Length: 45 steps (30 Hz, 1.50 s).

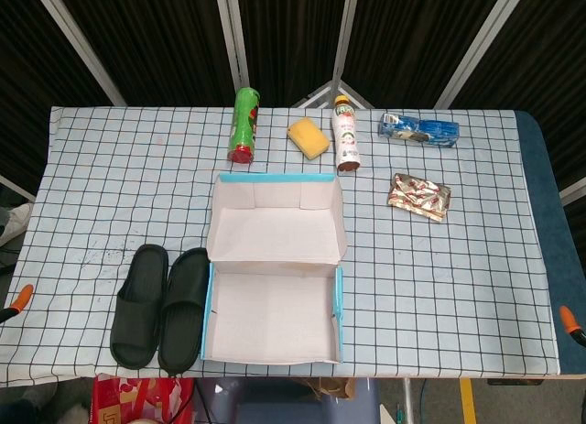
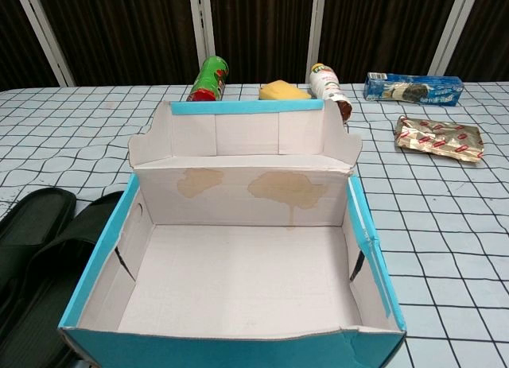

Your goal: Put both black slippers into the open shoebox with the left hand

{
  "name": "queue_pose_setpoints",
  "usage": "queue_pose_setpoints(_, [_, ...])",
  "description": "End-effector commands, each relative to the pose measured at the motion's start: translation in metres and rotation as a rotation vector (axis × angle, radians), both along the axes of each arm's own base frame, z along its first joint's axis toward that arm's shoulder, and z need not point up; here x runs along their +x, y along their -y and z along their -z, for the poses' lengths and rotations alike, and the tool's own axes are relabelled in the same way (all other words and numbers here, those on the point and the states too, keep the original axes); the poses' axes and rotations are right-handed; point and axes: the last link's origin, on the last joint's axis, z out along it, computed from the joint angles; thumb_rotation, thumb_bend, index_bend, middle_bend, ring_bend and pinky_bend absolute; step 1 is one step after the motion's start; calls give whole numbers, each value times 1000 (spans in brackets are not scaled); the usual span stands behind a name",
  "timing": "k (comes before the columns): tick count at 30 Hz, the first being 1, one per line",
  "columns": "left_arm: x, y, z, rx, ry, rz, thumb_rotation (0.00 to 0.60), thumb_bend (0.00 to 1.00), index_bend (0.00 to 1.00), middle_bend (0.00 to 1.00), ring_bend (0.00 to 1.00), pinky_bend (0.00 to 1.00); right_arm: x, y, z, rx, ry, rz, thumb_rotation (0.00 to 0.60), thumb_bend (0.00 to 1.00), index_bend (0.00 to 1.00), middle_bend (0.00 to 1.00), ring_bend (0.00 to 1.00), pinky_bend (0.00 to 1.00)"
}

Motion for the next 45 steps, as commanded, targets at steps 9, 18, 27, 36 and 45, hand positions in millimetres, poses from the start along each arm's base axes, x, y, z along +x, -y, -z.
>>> queue_pose_setpoints(9, [5,0,4,-28,2,21,600,393,37,0,0,0,-2,-3,-3,-7,2,12,600,308,88,98,133,36])
queue_pose_setpoints(18, [5,2,3,-34,3,20,600,382,37,0,0,0,-5,-3,3,69,-66,48,600,308,88,98,133,36])
queue_pose_setpoints(27, [7,1,8,-63,1,23,600,378,36,0,0,0,-7,-3,4,121,-81,98,600,308,88,98,133,36])
queue_pose_setpoints(36, [19,39,33,-300,-23,-49,600,236,0,0,0,0,-6,-2,8,131,-83,92,600,308,88,98,133,36])
queue_pose_setpoints(45, [8,72,78,-390,-147,-95,600,185,0,32,0,0,-5,-3,8,141,-65,84,600,308,88,98,133,36])
